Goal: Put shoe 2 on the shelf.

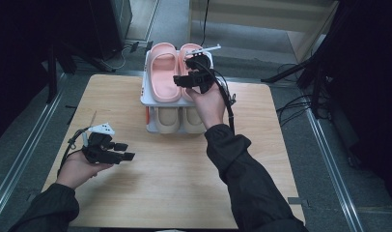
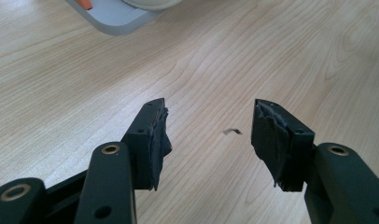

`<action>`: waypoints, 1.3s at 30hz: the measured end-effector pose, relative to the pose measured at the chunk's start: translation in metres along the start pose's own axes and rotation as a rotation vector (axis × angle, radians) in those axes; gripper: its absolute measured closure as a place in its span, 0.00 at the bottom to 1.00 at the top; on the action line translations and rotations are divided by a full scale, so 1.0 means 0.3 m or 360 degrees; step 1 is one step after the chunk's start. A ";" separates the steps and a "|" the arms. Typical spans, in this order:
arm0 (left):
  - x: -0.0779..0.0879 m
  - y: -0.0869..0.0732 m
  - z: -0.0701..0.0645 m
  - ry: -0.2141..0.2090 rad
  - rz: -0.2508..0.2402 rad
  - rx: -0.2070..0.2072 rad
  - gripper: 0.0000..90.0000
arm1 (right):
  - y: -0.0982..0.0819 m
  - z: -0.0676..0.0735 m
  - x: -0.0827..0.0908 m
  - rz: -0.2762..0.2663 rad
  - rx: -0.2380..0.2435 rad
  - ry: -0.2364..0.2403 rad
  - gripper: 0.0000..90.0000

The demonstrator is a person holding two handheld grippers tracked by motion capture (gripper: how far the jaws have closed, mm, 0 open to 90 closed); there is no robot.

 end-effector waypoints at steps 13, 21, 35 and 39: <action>-0.002 -0.001 0.000 0.0009 -0.0001 0.0000 0.49 | -0.107 0.023 0.103 0.0021 0.0088 0.0199 0.48; -0.001 -0.004 0.002 0.0019 0.0001 0.0002 0.48 | -0.194 0.008 0.163 0.0033 0.0140 0.0244 0.48; -0.004 -0.007 -0.001 0.0023 -0.0002 0.0004 0.47 | -0.361 0.009 0.246 0.0000 0.0297 0.0343 0.50; -0.005 -0.007 -0.001 0.0023 -0.0001 -0.0003 0.47 | -0.415 0.003 0.254 0.0016 0.0338 0.0354 0.49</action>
Point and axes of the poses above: each handheld gripper's, and its own axes: x roughly backward along the jaws, y roughly out of its top, z roughly to its left, the point moved 4 cm from there along -x, roughly forward along the jaws, and after that the axes turned 7 degrees about y, right-handed, at the moved point
